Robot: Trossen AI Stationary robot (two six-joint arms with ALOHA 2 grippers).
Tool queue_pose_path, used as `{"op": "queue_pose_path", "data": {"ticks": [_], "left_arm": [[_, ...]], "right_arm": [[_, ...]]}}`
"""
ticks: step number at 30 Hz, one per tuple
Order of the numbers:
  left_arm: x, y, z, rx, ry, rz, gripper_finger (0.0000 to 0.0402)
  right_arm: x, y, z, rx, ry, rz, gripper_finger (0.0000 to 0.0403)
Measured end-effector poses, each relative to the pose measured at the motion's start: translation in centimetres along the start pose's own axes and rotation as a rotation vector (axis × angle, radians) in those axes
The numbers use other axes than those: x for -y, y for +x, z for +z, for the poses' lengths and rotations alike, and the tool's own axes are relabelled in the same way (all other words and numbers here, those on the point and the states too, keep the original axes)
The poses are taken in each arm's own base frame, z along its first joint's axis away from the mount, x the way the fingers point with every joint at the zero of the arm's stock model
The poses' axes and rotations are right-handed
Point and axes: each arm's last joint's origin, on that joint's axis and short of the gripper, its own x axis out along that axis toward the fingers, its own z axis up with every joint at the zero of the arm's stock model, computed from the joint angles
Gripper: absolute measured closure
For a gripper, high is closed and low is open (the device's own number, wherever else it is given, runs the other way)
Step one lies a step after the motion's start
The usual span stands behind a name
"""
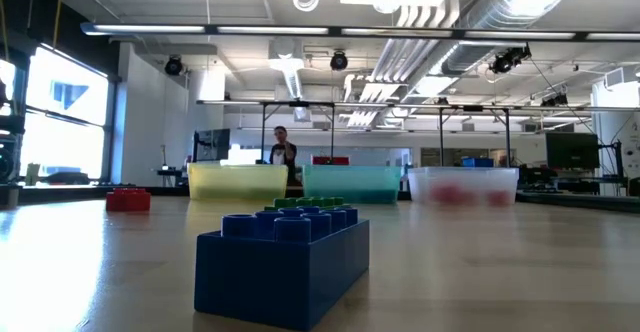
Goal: Sort & place blocks by color
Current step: Put the green game piece into the yellow bin
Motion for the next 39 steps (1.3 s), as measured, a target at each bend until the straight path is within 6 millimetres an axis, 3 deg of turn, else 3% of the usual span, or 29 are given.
{"op": "queue_pose_path", "data": {"ticks": [11,25,39], "left_arm": [[0.0,0.5,-0.2,0.013,0.094,-0.004,0.0154],[0.0,0.9,-0.4,0.026,0.108,-0.014,0.0291],[-0.1,0.7,-1.3,-0.118,0.142,0.071,0.0291]], "right_arm": [[0.1,0.0,0.3,0.034,0.100,-0.005,0.0291],[0.0,0.0,0.2,0.026,0.082,0.003,0.0276],[0.3,0.1,-0.3,-0.048,0.090,-0.116,0.0210]]}}
